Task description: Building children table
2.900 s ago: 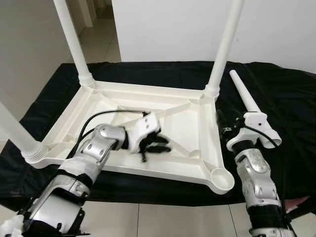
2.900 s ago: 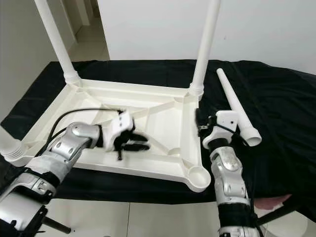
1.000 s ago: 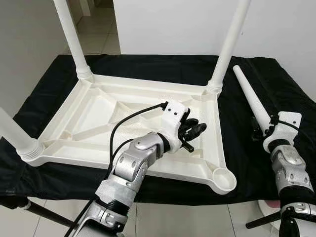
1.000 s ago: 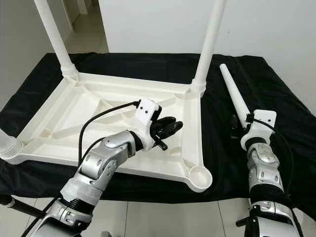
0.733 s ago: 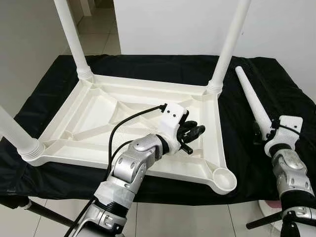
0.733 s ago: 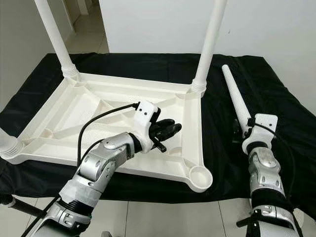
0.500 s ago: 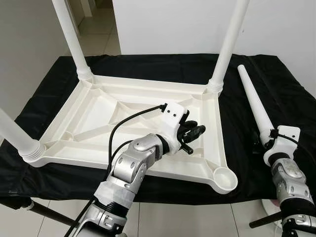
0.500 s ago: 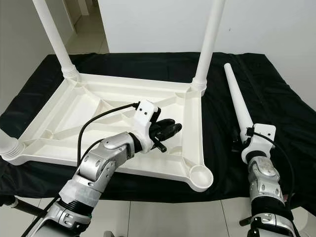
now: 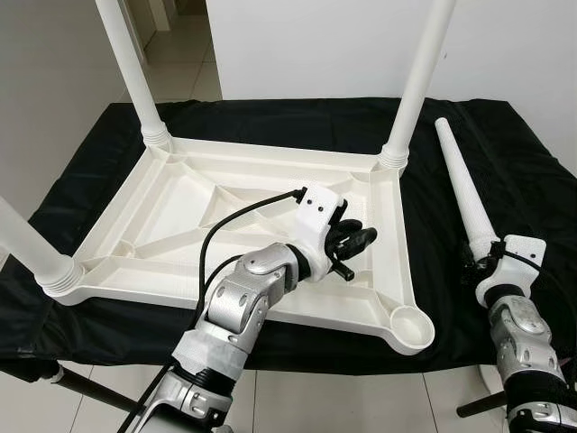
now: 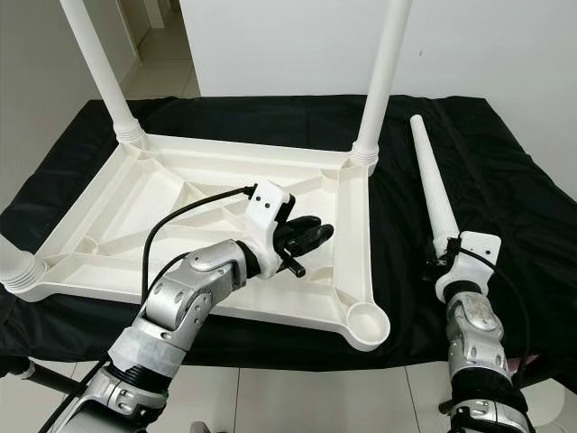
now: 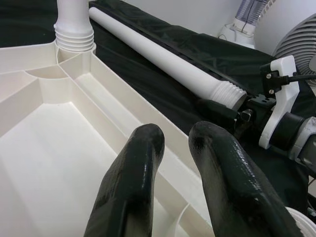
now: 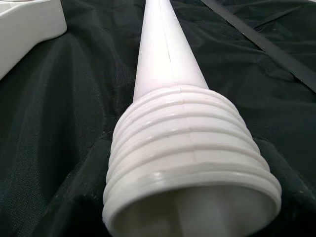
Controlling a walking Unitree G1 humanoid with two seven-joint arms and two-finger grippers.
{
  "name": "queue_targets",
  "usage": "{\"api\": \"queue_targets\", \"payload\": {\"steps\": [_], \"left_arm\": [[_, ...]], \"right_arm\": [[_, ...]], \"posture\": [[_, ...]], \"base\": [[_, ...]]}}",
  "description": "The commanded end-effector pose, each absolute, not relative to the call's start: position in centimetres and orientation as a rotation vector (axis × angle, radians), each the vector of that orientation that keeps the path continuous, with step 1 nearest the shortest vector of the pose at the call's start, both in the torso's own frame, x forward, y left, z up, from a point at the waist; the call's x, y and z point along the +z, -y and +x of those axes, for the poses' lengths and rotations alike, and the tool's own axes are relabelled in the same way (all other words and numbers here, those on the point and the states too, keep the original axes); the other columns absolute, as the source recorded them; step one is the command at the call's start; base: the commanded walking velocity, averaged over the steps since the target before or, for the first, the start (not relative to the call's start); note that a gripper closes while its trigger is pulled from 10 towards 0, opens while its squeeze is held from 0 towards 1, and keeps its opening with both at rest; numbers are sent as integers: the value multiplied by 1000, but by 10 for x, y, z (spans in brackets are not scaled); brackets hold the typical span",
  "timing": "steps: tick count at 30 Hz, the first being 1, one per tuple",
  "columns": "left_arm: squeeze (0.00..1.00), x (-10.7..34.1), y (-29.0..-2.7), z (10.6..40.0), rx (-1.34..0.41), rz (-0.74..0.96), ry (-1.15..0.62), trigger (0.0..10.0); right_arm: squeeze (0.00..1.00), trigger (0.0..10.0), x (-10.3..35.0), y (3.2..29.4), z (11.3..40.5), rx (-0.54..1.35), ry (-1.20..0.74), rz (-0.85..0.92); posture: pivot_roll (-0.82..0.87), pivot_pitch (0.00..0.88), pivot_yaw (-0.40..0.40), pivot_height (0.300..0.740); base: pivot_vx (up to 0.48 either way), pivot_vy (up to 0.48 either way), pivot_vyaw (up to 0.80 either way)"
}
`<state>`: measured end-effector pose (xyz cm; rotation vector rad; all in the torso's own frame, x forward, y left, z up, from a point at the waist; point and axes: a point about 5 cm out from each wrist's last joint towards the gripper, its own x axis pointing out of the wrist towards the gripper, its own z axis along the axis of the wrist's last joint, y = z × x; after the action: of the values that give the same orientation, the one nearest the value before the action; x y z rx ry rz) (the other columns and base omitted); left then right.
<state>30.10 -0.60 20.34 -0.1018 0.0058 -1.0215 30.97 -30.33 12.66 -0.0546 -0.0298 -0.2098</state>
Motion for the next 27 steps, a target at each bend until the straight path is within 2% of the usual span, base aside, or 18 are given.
{"api": "queue_targets", "payload": {"steps": [1, 11, 12, 16, 18, 23, 26, 27], "left_arm": [[0, 202, 8, 302, -1009, -99, -15, 10000], [0, 205, 10, 303, -1005, -97, 1, 10000], [0, 205, 10, 304, -1004, -96, 5, 10000], [0, 207, 11, 305, -1005, -98, 18, 10000], [0, 207, 11, 305, -1005, -98, 18, 10000], [0, 211, 3, 310, -992, -82, 47, 10000], [0, 214, -5, 315, -974, -85, 59, 10000], [0, 217, -12, 319, -958, -86, 70, 10000]], "right_arm": [[0, 0, 114, 299, 307, -199, -18, -26], [0, 0, 122, 297, 310, -182, 26, 6], [0, 10000, 129, 295, 312, -191, 78, -16], [0, 10000, 148, 290, 315, -234, 199, -84], [0, 10000, 148, 290, 315, -234, 199, -84], [0, 10000, 171, 270, 324, -177, 292, -114], [0, 10000, 187, 256, 328, -129, 368, -79], [0, 10000, 203, 245, 329, -92, 457, -35]], "posture": [[27, 117, 69, 740], [22, 99, 59, 740], [18, 90, 56, 740], [15, 84, 55, 740], [15, 84, 55, 740], [19, 66, 47, 740], [19, 61, 43, 740], [19, 58, 39, 740]], "base": [[0, 0, 0], [0, 0, 0], [0, 0, 0], [0, 0, 0], [0, 0, 0], [0, 0, 0], [0, 0, 0], [0, 0, 0]]}}
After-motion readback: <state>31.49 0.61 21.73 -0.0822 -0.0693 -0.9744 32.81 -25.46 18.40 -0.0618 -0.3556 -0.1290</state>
